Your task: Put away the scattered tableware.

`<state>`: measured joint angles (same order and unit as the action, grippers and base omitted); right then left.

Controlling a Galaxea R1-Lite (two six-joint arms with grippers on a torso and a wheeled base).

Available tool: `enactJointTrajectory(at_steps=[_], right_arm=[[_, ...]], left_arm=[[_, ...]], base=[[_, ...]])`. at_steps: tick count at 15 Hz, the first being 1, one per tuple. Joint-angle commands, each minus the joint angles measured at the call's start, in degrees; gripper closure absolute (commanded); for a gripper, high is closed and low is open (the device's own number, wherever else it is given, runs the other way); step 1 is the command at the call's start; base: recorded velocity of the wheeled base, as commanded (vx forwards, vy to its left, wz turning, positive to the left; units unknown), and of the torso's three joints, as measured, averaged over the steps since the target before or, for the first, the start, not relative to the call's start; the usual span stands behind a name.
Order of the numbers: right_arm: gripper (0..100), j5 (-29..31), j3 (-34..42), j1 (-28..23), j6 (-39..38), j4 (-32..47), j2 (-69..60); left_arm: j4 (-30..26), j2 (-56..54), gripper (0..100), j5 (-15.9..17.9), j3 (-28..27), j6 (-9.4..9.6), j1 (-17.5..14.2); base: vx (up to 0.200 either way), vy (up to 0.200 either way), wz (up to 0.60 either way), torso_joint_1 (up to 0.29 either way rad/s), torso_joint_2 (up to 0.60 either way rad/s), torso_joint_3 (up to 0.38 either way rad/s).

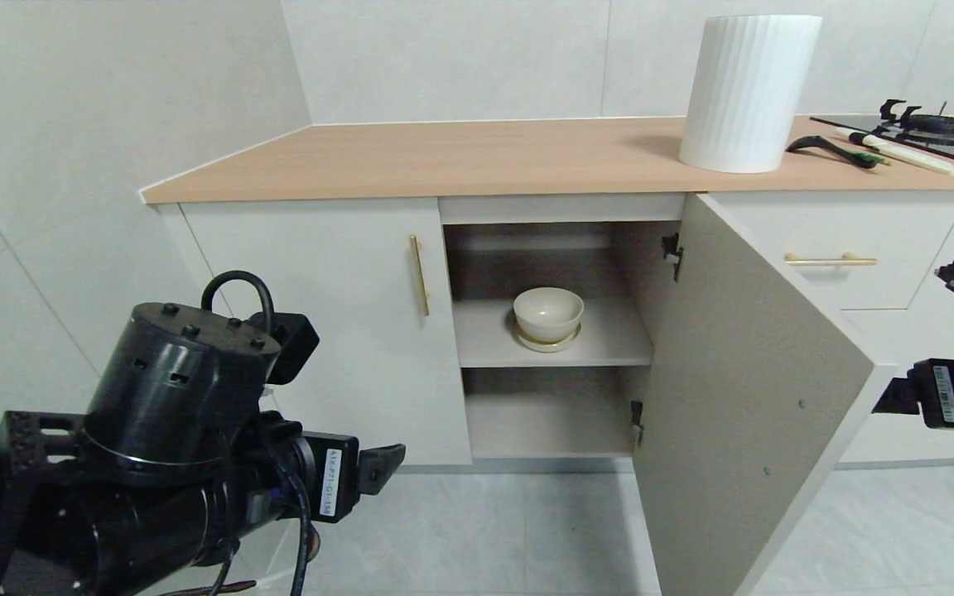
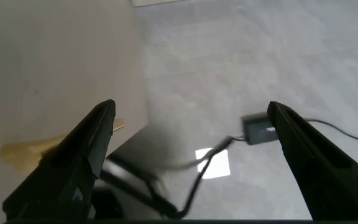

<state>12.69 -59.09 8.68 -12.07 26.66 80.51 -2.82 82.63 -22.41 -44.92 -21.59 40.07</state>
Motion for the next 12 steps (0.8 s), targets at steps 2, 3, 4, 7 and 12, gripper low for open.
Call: enactJointTrajectory(at_steps=[2, 3, 4, 7, 12], right_arm=[[0, -0.9, 0.1, 7.0, -3.7, 0.1, 1.3], [0, -1.0, 0.1, 9.4, -5.2, 0.0, 2.5], [0, -1.0, 0.1, 11.4, -6.6, -0.4, 4.1], [0, -0.9, 0.6, 16.8, -9.5, -5.2, 8.8], [0, -1.5, 0.1, 21.3, -10.6, -16.7, 18.2]], left_arm=[[0.0, 0.1, 0, 0.0, 0.0, -0.03, 0.0], [0.2, 0.1, 0, 0.0, 0.0, -0.03, 0.0], [0.9, 0.1, 0, 0.0, 0.2, -0.03, 0.0], [1.6, 0.1, 0, 0.0, 0.2, -0.03, 0.0], [1.7, -0.2, 0, 0.0, 0.1, -0.12, 0.0]], base=[[0.0, 0.0, 0.0, 0.0, 0.0, 0.0], [0.0, 0.0, 0.0, 0.0, 0.0, 0.0], [0.0, 0.0, 0.0, 0.0, 0.0, 0.0], [0.0, 0.0, 0.0, 0.0, 0.0, 0.0], [0.0, 0.0, 0.0, 0.0, 0.0, 0.0]])
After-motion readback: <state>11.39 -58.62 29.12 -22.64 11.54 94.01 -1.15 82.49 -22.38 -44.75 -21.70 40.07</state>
